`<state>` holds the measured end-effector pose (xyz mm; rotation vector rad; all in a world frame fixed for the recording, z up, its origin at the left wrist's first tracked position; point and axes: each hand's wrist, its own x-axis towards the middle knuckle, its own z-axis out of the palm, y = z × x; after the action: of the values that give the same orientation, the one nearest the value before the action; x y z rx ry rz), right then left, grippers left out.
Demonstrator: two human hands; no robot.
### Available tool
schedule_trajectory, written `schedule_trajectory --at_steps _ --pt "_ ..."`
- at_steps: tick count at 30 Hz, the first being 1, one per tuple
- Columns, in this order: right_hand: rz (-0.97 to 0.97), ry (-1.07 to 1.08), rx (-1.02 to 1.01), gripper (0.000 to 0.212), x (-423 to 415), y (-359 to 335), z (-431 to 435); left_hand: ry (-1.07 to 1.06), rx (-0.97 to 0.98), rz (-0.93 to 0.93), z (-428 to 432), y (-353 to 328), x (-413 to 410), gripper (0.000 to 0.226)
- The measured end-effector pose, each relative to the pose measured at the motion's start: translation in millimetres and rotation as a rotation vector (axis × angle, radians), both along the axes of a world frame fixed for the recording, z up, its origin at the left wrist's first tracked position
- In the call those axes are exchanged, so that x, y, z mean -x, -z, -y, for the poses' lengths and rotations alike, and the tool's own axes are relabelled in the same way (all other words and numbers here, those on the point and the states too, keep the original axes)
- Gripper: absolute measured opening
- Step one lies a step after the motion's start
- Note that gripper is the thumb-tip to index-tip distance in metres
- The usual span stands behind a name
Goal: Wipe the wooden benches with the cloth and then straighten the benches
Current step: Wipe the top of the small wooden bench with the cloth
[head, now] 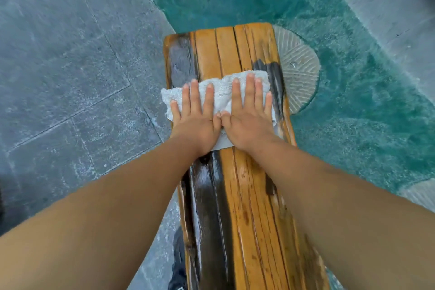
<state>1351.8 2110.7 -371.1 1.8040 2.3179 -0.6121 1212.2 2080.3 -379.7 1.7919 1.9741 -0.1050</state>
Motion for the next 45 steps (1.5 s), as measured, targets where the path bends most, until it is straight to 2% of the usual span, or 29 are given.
schedule_trajectory --at_steps 11,15,21,25,28,31,33,37,40,43,45 --pt "0.015 0.086 -0.035 0.073 54.9 2.2 -121.7 0.047 -0.074 -0.062 -135.0 4.5 53.0 0.066" --pt "0.060 0.063 -0.137 0.071 58.0 6.6 -132.4 0.078 -0.173 -0.089 -144.2 9.0 57.2 0.065" --pt "0.051 0.016 -0.110 0.070 58.0 6.5 -165.0 0.058 -0.163 -0.101 -167.1 7.2 58.3 0.063" --pt "0.037 0.035 -0.185 0.064 62.8 11.7 -178.7 0.079 -0.212 -0.127 -183.3 8.3 64.8 0.057" --pt "0.039 0.043 -0.201 0.058 66.4 7.8 -186.3 0.074 -0.210 -0.079 -195.0 4.6 82.7 0.057" --pt "0.050 0.056 -0.197 0.053 73.1 8.1 -193.9 -0.060 -0.159 0.089 -192.1 6.9 107.1 0.062" --pt "0.052 0.047 -0.183 0.051 79.7 6.9 -197.7 -0.082 -0.168 0.190 -185.8 5.7 114.5 0.056" --pt "0.000 -0.027 -0.117 0.047 105.8 4.2 -193.7 -0.129 -0.219 0.133 -171.4 -4.3 136.0 0.045" --pt "-0.064 -0.067 -0.114 0.042 136.0 0.3 -181.9 -0.185 -0.157 0.123 -145.7 -13.3 162.5 0.042" --pt "-0.124 -0.091 -0.168 0.034 162.9 -11.2 -164.8 -0.172 -0.121 0.122 -119.6 -33.6 178.8 0.043" --pt "-0.153 -0.103 -0.218 0.029 174.9 -21.2 -148.0 -0.170 -0.114 0.097 -109.9 -50.7 188.6 0.034"
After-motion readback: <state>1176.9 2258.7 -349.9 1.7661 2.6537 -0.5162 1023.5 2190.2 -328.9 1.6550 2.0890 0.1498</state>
